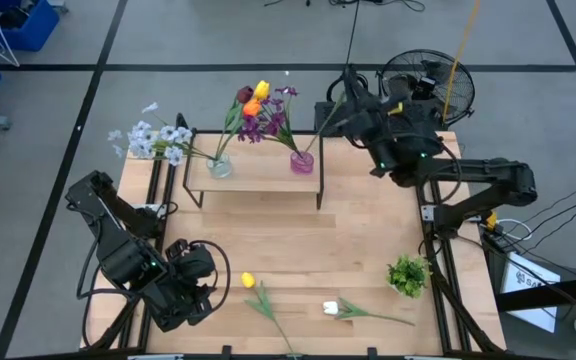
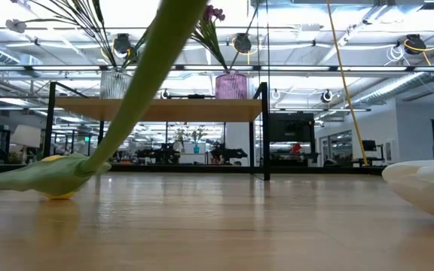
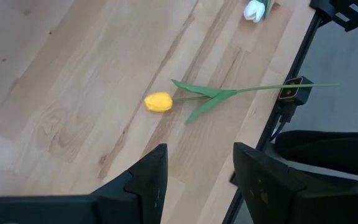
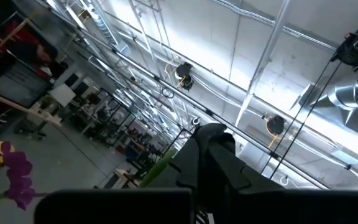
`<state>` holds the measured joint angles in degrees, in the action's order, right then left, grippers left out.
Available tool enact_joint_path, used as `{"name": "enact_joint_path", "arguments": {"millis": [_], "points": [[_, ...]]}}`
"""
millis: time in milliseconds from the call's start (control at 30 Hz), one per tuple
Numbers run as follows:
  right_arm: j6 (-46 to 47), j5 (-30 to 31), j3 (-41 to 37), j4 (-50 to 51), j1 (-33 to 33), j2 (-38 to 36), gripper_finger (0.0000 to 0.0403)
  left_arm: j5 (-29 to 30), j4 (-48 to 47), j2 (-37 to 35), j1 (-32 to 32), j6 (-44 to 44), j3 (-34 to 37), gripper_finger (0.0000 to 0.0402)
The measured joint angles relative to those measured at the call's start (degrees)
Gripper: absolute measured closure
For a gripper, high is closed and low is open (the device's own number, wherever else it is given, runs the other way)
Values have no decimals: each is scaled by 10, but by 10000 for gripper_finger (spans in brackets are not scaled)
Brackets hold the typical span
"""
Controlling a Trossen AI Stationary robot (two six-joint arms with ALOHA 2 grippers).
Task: Pick and place flowers into a vace then onto a shelf
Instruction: Put the black flower into the violet vase on the shelf
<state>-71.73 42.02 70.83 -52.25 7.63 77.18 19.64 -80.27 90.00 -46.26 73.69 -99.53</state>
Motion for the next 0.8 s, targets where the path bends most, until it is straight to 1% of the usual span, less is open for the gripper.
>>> {"name": "enact_joint_path", "arguments": {"millis": [100,267,400,533,700,800], "points": [[3,-1,0,-1,7,6,398,0,2,0,0,0,0,216],[36,0,0,30,13,10,398,0,2,0,0,1,0,216],[38,-1,0,50,15,17,398,0,2,0,0,1,0,216],[40,-3,0,55,15,25,388,0,2,0,0,-3,0,216],[118,-19,0,64,20,35,366,0,2,0,0,-5,0,216],[179,-18,0,93,27,36,352,0,2,0,0,-5,0,216]]}}
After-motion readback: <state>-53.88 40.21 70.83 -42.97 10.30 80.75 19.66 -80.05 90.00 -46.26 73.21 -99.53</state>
